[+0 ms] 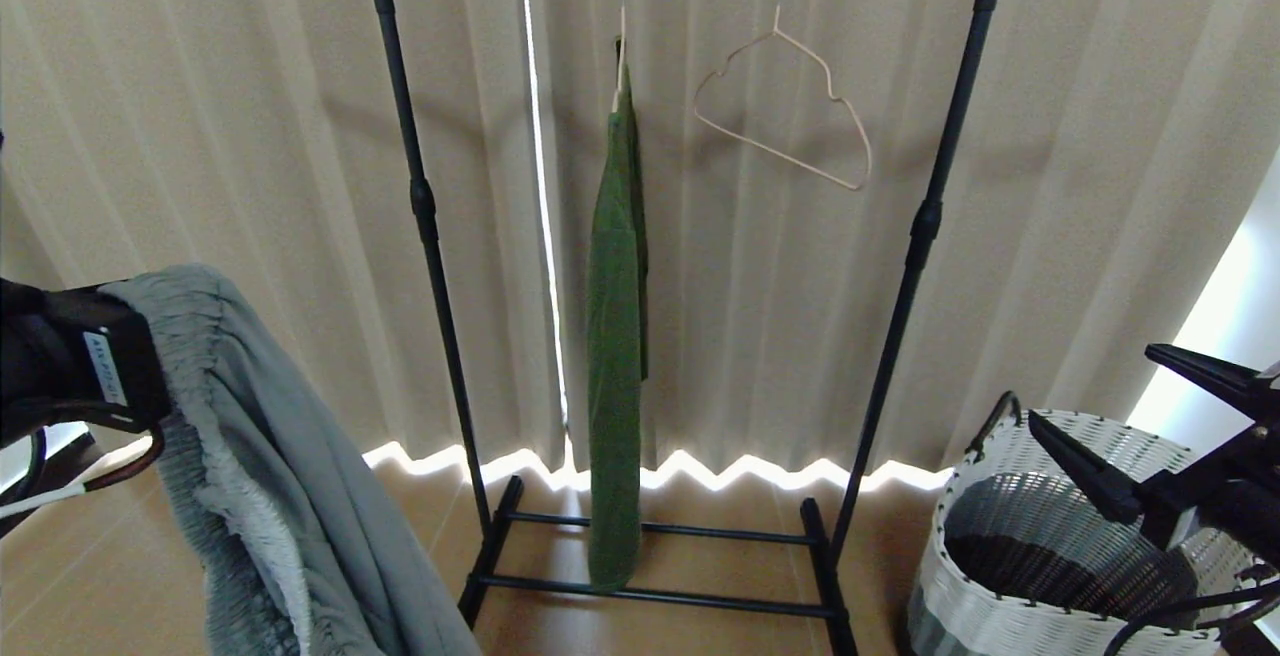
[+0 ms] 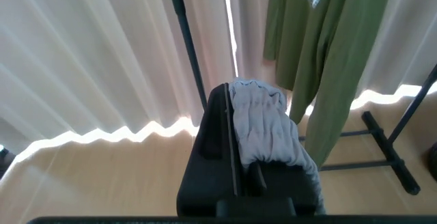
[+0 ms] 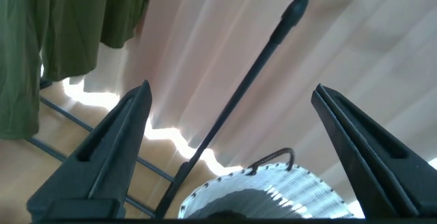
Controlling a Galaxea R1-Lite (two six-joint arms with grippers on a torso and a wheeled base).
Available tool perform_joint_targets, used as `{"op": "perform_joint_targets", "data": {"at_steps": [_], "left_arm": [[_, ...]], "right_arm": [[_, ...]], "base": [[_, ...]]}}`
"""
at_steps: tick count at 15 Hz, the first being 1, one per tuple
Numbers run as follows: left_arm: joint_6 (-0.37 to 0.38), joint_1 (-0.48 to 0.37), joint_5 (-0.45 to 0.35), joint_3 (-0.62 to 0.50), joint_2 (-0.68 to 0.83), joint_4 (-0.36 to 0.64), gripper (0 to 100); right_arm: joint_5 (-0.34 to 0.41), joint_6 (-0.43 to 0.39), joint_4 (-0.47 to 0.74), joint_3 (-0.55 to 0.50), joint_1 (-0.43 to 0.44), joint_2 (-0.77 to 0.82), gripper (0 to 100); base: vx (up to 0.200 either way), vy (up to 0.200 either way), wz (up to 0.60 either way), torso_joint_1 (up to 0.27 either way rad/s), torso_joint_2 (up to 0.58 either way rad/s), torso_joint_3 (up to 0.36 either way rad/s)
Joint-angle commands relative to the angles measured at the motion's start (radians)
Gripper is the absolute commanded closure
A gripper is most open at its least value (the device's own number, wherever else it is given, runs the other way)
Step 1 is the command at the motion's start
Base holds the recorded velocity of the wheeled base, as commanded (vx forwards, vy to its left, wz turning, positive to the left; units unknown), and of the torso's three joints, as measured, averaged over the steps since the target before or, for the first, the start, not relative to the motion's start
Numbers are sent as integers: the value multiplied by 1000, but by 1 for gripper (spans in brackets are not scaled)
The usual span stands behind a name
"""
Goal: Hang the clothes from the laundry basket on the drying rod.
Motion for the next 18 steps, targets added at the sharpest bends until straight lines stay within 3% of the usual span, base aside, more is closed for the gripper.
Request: {"op": "perform_joint_targets", "data": {"at_steps": [1,8,18], "left_arm": [[0,0,0,7,-7,2,100],[1,0,0,8,-7,2,100],[6,-2,-3,22,-7,1,100]], "right_arm": [[1,-1,1,5,0,7,0],[1,-4,0,16,0,13,0],[1,-4,1,22,0,15,0]], "base": [[0,0,0,149,-46,-232],[0,0,0,131,-513,-258],[0,0,0,283,-491,-257]]}}
